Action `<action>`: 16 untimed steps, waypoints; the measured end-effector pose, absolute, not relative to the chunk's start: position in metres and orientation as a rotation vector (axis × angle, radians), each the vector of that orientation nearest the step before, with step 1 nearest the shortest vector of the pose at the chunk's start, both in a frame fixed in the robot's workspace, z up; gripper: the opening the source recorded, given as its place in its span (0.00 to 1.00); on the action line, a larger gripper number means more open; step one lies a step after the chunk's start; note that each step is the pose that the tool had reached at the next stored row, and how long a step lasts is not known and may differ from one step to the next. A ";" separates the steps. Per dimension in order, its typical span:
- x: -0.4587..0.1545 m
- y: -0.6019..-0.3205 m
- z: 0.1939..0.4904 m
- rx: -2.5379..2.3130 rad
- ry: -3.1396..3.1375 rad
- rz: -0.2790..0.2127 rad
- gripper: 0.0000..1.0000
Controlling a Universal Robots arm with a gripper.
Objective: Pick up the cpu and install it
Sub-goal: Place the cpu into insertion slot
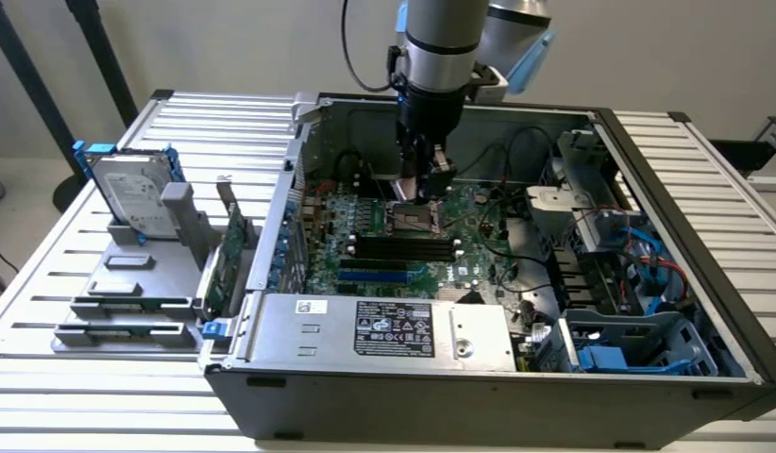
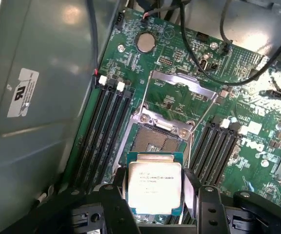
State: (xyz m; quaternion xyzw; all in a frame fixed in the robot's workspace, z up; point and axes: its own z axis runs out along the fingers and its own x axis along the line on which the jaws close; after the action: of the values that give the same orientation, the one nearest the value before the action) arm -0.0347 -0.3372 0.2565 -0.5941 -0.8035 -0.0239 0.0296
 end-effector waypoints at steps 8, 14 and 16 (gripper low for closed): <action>-0.035 -0.337 0.253 -2.006 -2.337 -0.074 0.55; -0.035 -0.337 0.248 -2.131 -2.226 -0.078 0.55; -0.035 -0.337 0.245 -2.171 -2.188 -0.080 0.55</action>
State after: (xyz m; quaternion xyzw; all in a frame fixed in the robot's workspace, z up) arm -0.0348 -0.3372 0.2454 -0.7038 -0.7093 -0.0259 0.0289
